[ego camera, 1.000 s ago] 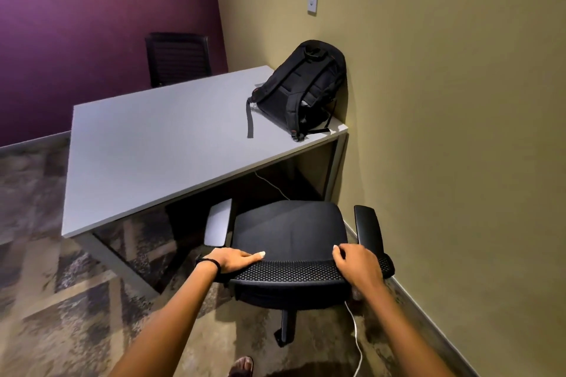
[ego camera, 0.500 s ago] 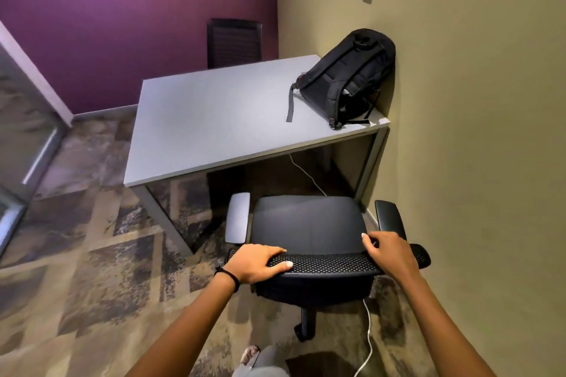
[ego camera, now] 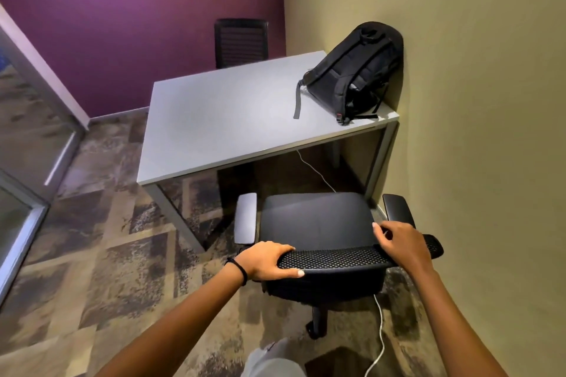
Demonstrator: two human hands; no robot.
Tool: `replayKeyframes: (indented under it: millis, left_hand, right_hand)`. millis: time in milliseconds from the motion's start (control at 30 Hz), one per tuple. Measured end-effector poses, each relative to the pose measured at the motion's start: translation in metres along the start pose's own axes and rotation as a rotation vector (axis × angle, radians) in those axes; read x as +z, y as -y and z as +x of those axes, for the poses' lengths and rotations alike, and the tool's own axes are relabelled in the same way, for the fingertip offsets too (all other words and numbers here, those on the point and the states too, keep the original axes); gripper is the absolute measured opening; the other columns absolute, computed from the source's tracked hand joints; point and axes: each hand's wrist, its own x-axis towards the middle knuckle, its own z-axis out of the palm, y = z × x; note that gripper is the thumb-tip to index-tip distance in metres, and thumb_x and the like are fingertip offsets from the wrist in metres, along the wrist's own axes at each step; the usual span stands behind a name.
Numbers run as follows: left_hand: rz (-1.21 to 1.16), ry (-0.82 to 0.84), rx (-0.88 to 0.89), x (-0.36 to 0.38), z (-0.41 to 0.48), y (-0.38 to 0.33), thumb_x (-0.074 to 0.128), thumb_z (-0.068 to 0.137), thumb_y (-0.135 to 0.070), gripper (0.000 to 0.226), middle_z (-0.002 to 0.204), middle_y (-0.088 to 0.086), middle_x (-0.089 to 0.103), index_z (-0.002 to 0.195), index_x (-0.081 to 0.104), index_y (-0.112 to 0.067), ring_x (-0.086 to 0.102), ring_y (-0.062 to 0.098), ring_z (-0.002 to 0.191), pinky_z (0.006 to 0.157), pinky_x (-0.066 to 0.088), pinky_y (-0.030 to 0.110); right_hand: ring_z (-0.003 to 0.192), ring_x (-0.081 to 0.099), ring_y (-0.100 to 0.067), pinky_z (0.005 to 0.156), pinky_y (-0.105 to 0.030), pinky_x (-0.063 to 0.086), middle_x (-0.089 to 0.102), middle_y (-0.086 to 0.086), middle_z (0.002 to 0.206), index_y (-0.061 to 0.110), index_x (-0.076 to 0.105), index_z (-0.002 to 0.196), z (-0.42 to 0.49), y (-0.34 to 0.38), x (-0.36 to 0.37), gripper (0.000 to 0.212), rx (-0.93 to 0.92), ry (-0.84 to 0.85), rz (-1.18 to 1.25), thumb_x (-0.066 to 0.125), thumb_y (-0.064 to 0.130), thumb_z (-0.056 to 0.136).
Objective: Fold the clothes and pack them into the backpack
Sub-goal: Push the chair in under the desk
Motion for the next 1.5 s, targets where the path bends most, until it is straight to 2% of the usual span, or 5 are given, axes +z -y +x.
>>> replayKeyframes:
  millis: [267, 533, 867, 1133, 1500]
  left_hand:
    - [-0.014, -0.092, 0.014, 0.004, 0.005, 0.009, 0.044, 0.079, -0.073, 0.081, 0.138, -0.001, 0.052, 0.141, 0.039, -0.021, 0.052, 0.017, 0.121, 0.101, 0.042, 0.03]
    - [0.003, -0.181, 0.022, 0.002, 0.008, 0.013, 0.029, 0.068, -0.084, 0.095, 0.136, -0.005, 0.053, 0.14, 0.04, -0.023, 0.053, 0.011, 0.119, 0.098, 0.041, 0.024]
    - [0.071, -0.3, 0.03, -0.011, 0.018, 0.032, 0.016, 0.07, -0.085, 0.097, 0.137, -0.004, 0.053, 0.14, 0.041, -0.023, 0.052, 0.013, 0.122, 0.099, 0.041, 0.027]
    - [0.175, -0.483, -0.076, -0.025, 0.028, 0.051, 0.001, 0.071, -0.081, 0.096, 0.127, -0.005, 0.061, 0.132, 0.051, -0.026, 0.058, 0.014, 0.113, 0.088, 0.047, 0.03]
    - [0.176, -0.559, -0.152, -0.042, 0.048, 0.083, 0.01, 0.083, -0.067, 0.072, 0.104, -0.006, 0.07, 0.113, 0.062, -0.027, 0.064, 0.014, 0.093, 0.069, 0.046, 0.029]
  right_hand:
    - [0.051, 0.047, -0.008, 0.047, -0.007, 0.02, 0.065, 0.0, 0.064, 0.013, 0.065, 0.069, 0.013, 0.005, 0.001, 0.02, -0.064, -0.104, -0.02, 0.064, 0.023, 0.086]
    - [0.053, 0.056, -0.011, 0.047, -0.007, 0.028, 0.065, 0.002, 0.064, 0.015, 0.065, 0.068, 0.031, 0.001, 0.008, 0.021, -0.098, -0.124, -0.004, 0.064, 0.025, 0.086]
    - [0.044, 0.036, -0.002, 0.045, -0.007, 0.013, 0.041, 0.012, 0.053, 0.024, 0.046, 0.057, 0.064, 0.017, 0.017, 0.032, -0.148, -0.068, -0.026, 0.056, 0.032, 0.087]
    - [0.053, 0.047, -0.017, 0.043, -0.022, 0.024, 0.047, 0.005, 0.054, 0.015, 0.051, 0.058, 0.105, 0.029, 0.035, 0.037, -0.184, 0.078, -0.037, 0.055, 0.033, 0.091]
    - [0.087, 0.064, -0.013, 0.07, -0.029, 0.048, 0.072, 0.01, 0.094, 0.029, 0.072, 0.095, 0.127, 0.048, 0.057, 0.037, -0.338, 0.203, -0.075, 0.041, 0.049, 0.089]
